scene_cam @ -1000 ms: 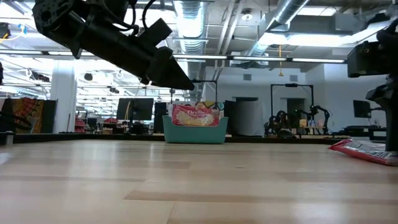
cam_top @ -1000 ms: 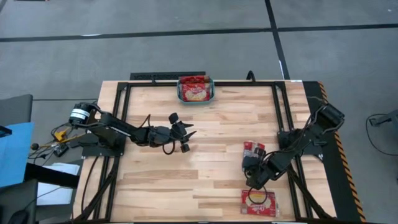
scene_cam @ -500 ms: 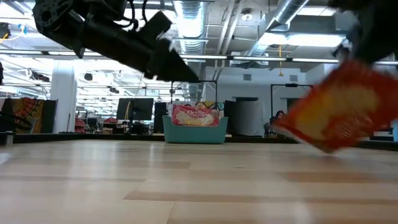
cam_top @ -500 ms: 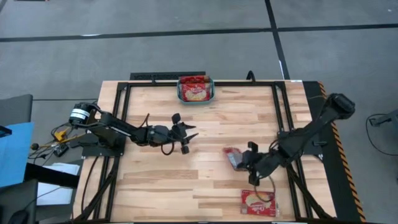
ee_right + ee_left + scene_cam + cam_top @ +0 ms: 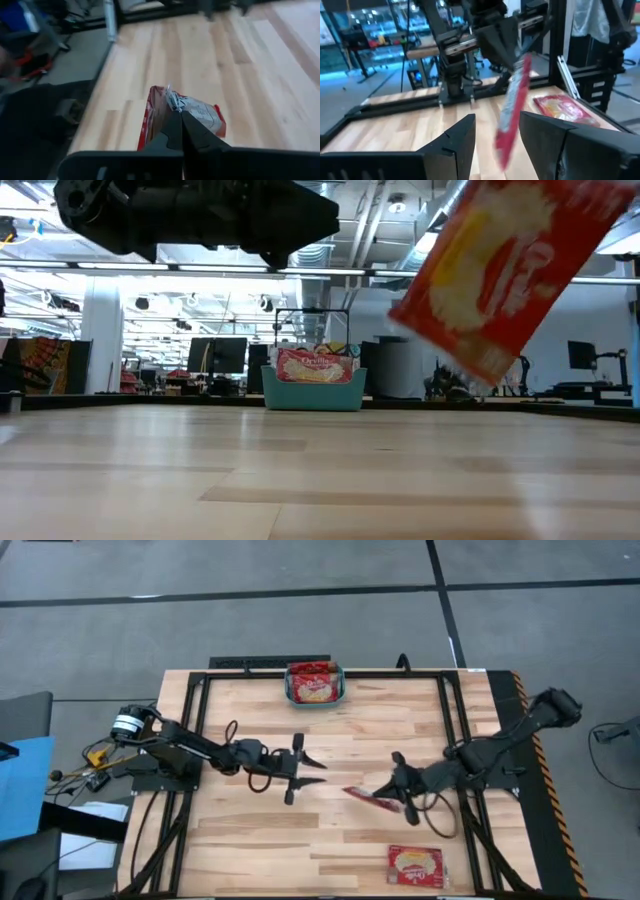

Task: Sort popcorn bags into baskets
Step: Put the red popcorn bag into the green basket

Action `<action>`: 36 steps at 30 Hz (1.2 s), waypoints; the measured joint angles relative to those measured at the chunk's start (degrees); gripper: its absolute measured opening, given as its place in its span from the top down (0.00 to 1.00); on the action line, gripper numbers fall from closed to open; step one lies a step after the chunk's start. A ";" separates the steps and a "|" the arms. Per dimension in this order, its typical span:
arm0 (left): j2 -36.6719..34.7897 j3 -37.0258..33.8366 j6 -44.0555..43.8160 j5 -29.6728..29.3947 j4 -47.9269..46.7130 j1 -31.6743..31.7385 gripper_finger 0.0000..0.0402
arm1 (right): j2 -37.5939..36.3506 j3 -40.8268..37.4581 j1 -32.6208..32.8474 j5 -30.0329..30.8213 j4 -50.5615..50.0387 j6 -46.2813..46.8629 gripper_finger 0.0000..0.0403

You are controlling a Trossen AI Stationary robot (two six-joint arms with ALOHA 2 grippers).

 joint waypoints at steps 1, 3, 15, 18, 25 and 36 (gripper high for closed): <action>0.00 0.70 -0.15 -0.01 -1.77 -0.01 0.64 | 0.84 -0.01 -1.42 -0.73 0.35 -0.20 0.99; 0.00 2.15 -0.22 -0.11 -5.56 -0.01 0.62 | 2.86 -0.02 -4.53 -4.58 2.73 -1.67 0.99; 0.06 8.33 3.50 3.69 -21.20 -0.10 0.38 | 8.75 0.02 -15.97 -21.89 15.30 -9.12 0.99; 1.05 9.60 2.71 5.92 -21.27 -0.20 0.37 | 8.76 0.02 -17.41 -21.89 15.65 -9.52 0.99; 2.25 12.20 0.05 -1.10 -25.42 1.48 0.37 | 8.74 0.02 -18.22 -23.77 20.07 -12.36 0.99; 6.89 15.95 5.95 5.60 -25.37 2.22 0.64 | 8.72 0.07 -19.44 -23.59 23.05 -13.43 0.99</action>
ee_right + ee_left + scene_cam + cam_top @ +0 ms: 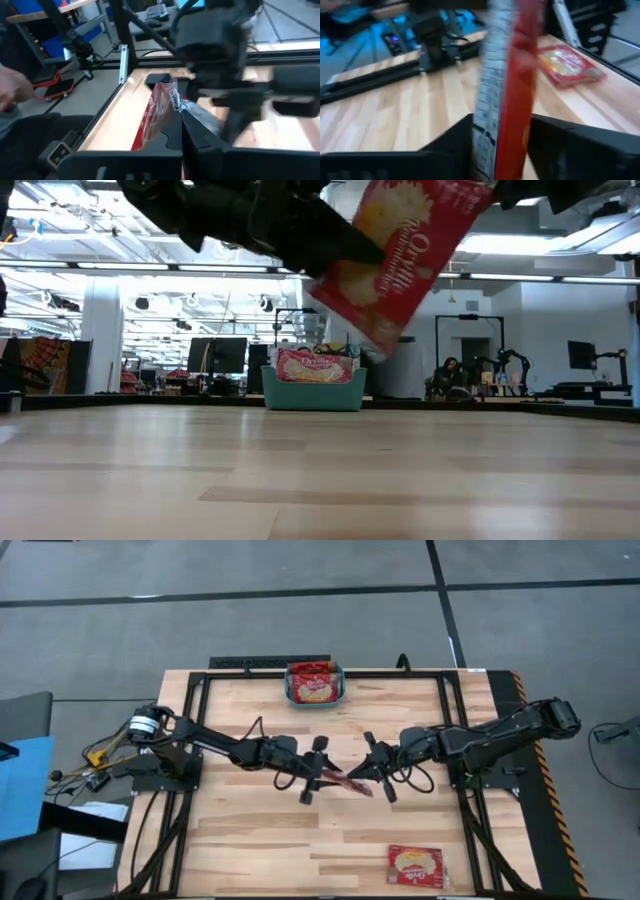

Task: Sort popcorn bags into baskets
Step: Put the red popcorn bag into the green basket

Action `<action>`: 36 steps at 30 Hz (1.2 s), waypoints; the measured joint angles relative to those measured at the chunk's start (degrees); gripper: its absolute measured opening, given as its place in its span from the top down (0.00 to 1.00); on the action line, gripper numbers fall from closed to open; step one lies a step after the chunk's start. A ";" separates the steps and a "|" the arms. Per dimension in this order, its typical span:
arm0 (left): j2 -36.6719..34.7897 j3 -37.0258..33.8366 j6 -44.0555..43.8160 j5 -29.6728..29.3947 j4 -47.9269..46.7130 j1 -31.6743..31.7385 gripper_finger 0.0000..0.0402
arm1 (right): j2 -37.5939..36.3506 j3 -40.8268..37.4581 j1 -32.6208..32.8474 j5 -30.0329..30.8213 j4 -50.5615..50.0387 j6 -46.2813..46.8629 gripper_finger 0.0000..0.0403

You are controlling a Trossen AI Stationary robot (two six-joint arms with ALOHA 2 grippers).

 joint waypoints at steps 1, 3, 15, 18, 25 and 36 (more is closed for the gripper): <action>0.06 0.13 0.55 0.84 -0.50 -0.02 0.70 | 0.00 0.00 -0.35 0.15 0.37 0.00 0.98; 0.06 0.99 1.04 1.51 -1.26 -0.04 0.82 | 0.00 0.00 -0.83 0.32 1.44 -0.06 0.96; -1.75 0.57 -2.83 -3.67 -1.47 0.62 0.98 | -5.74 -0.40 5.01 27.31 2.62 -4.49 0.70; -1.77 -3.03 -3.43 -4.14 7.00 1.13 0.99 | -7.99 -4.31 8.31 35.61 8.78 -5.92 0.64; -1.77 -16.66 -12.12 -5.20 37.99 5.46 0.99 | -8.02 -19.05 8.17 39.36 25.08 4.04 0.53; -1.82 -19.77 -12.81 -5.04 53.70 5.76 0.99 | 5.41 -20.34 4.76 34.13 48.22 4.09 0.44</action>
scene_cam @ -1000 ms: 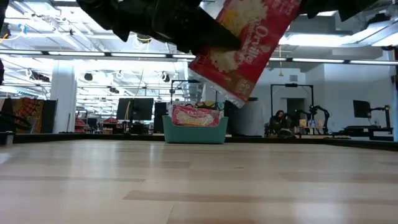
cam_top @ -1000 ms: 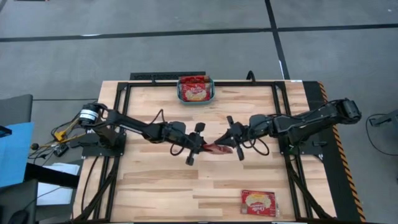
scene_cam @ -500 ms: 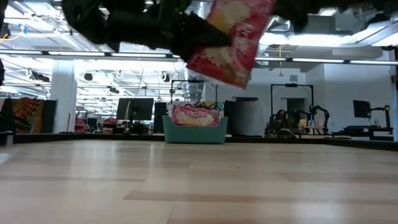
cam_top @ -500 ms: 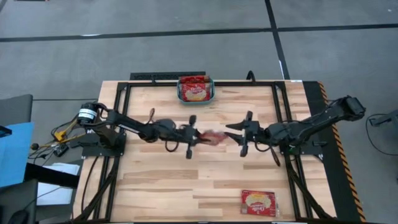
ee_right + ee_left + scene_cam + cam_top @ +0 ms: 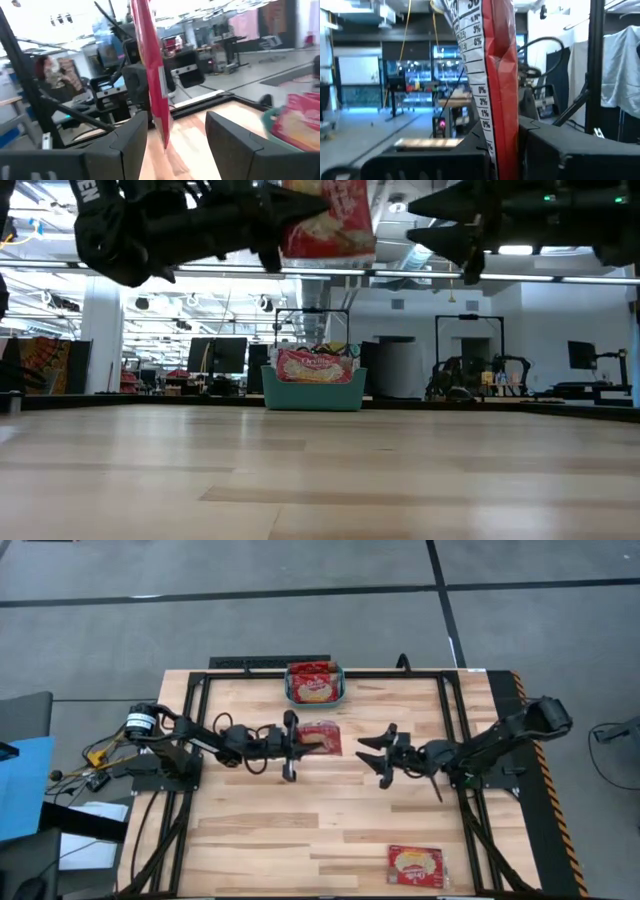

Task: Sort popcorn bags into baskets
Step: Put the red popcorn bag into the green basket

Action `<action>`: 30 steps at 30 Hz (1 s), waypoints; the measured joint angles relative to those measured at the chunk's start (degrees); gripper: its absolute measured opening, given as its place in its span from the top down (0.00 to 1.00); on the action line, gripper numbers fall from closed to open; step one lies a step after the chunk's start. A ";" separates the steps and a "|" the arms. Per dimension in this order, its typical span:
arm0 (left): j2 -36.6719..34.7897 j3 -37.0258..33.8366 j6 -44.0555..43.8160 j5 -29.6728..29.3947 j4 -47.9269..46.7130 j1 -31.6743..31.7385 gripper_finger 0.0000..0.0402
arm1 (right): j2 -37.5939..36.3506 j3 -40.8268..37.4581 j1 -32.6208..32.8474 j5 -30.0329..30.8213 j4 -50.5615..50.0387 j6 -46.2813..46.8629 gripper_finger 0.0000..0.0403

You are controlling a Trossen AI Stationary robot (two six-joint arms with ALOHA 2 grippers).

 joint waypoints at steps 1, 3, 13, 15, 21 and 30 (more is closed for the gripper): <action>0.00 0.49 0.55 0.02 0.09 -0.24 0.99 | 1.15 0.78 -0.46 -1.24 0.39 -0.02 0.44; 0.00 1.37 1.77 0.08 -0.05 -0.58 0.99 | 3.47 2.60 -1.19 -2.93 0.66 -0.65 0.44; 0.00 4.16 2.76 1.55 -5.05 -0.89 0.99 | 12.62 11.63 -4.04 -8.01 -2.31 -4.46 0.50; 0.00 4.16 2.22 1.52 -5.52 -0.89 0.98 | 13.41 13.27 -4.75 -8.77 -6.75 -4.44 0.59; -0.06 4.17 3.74 1.35 -11.79 -0.87 0.91 | 9.96 16.96 -5.44 -11.00 -26.50 -6.39 0.95; -0.10 4.11 3.00 -3.29 -26.21 0.33 0.69 | 0.87 28.34 -6.59 -11.75 -71.58 -5.57 0.98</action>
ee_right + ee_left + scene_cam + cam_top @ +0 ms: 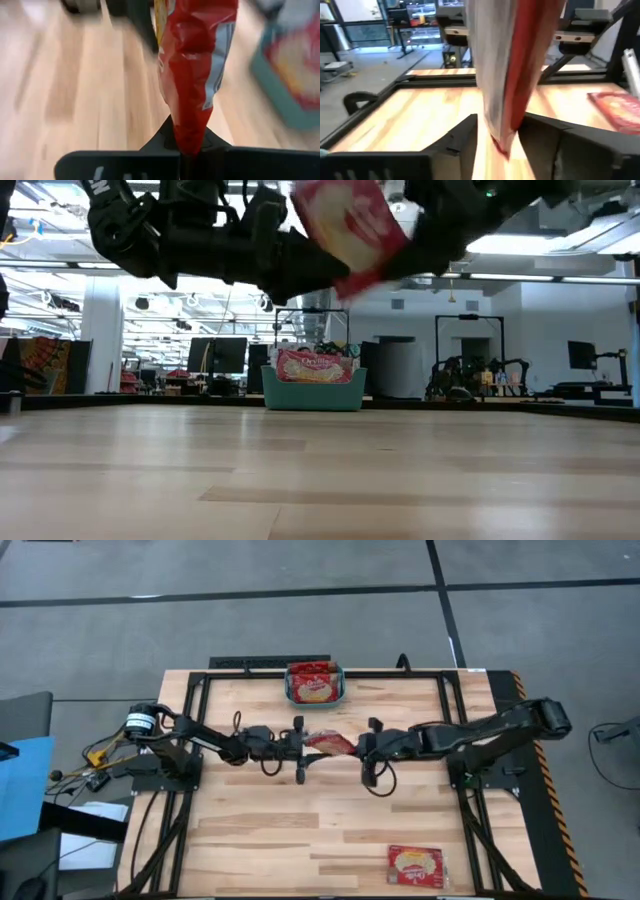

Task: Sort popcorn bags into baskets
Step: Put the red popcorn bag into the green basket

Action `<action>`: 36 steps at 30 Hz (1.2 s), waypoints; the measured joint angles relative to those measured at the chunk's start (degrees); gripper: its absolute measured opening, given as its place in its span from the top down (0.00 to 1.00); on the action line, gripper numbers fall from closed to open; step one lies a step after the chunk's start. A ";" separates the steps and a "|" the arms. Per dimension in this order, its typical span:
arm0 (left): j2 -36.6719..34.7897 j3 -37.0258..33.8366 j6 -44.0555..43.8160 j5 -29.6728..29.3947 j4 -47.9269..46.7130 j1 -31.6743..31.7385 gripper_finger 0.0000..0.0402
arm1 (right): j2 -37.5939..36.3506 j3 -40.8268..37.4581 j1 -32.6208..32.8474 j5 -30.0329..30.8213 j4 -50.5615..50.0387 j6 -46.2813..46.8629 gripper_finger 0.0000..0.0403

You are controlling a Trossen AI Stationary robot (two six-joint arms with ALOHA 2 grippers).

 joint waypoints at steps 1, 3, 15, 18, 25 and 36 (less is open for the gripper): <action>-0.16 0.00 0.57 -0.38 -0.71 0.13 0.66 | -0.33 1.26 -0.12 -0.51 -5.31 0.69 0.98; -0.20 0.01 0.98 -1.08 -1.27 0.31 0.62 | -0.66 3.71 -0.77 -2.53 -13.73 1.52 0.98; -0.20 11.28 -0.71 16.06 -18.08 3.32 0.53 | 5.03 8.92 -3.01 -11.67 -31.95 1.78 0.98; -0.20 18.67 0.89 17.01 -34.56 3.83 0.57 | 7.51 10.17 -2.69 -11.67 -34.20 2.15 0.98; -0.20 30.29 7.64 16.79 -60.23 4.11 0.91 | 8.84 12.30 -1.61 -11.67 -35.30 2.19 0.98; -0.36 31.63 11.00 11.85 -61.65 7.46 0.99 | 2.89 12.28 -0.49 8.74 -36.35 13.69 0.73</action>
